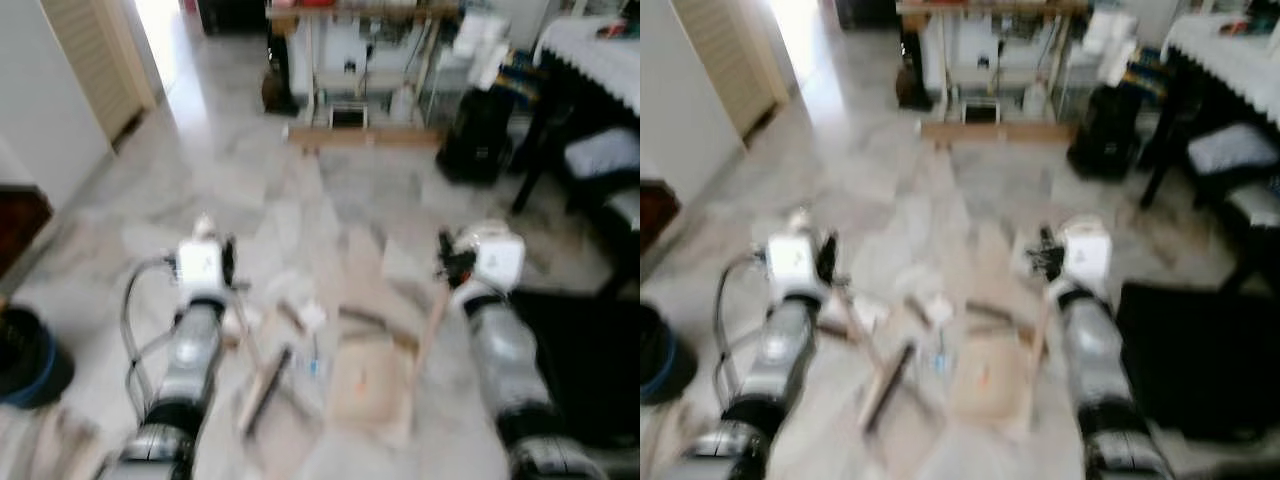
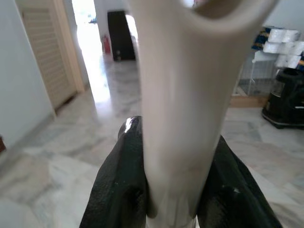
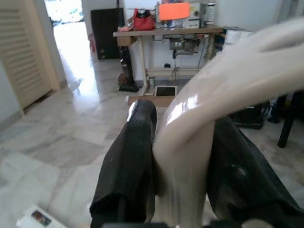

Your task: Sweep floor

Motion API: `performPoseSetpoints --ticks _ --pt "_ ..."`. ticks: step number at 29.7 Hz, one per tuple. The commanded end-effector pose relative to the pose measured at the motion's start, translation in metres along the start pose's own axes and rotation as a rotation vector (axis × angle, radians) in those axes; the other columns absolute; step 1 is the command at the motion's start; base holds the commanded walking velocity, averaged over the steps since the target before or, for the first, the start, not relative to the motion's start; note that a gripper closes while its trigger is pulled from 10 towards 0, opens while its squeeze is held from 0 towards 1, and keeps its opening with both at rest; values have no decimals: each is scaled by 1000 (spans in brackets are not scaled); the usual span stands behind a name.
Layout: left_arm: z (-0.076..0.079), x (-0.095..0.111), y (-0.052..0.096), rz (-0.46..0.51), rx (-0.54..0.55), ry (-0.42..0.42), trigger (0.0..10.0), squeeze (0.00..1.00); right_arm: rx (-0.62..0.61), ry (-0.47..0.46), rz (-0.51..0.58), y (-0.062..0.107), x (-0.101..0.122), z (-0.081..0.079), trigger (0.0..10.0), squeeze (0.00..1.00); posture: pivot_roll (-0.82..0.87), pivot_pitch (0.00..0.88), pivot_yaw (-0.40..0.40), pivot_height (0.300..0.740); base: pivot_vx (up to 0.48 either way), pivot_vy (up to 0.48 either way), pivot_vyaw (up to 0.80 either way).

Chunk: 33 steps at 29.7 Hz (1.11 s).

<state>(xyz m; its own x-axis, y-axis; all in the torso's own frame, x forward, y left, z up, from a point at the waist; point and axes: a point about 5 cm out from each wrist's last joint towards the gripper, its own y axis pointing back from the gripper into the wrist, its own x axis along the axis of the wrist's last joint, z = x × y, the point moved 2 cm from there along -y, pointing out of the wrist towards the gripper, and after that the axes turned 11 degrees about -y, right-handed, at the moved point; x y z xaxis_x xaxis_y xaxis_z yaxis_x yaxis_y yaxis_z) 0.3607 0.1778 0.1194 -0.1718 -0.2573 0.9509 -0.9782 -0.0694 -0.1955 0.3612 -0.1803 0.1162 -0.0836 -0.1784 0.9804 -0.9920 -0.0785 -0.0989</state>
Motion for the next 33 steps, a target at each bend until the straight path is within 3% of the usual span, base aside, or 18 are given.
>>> performPoseSetpoints --ticks 1,10,17,33 --pt "5 11 -5 43 -7 9 10000 0 -1 -21 51 -2 11 1 10000 0 -56 0 57 740 345 0 0" --pt "6 12 -5 42 -13 14 10000 0 -1 -24 49 -2 11 1 10000 0 -57 0 55 740 346 0 0" --pt "15 8 -1 34 -55 18 10000 0 1 -20 47 -3 11 1 10000 0 -80 0 34 740 0 0 0" --pt "16 6 3 27 -24 53 10000 0 37 2 45 -10 20 1 10000 0 -79 0 -8 740 0 38 0"
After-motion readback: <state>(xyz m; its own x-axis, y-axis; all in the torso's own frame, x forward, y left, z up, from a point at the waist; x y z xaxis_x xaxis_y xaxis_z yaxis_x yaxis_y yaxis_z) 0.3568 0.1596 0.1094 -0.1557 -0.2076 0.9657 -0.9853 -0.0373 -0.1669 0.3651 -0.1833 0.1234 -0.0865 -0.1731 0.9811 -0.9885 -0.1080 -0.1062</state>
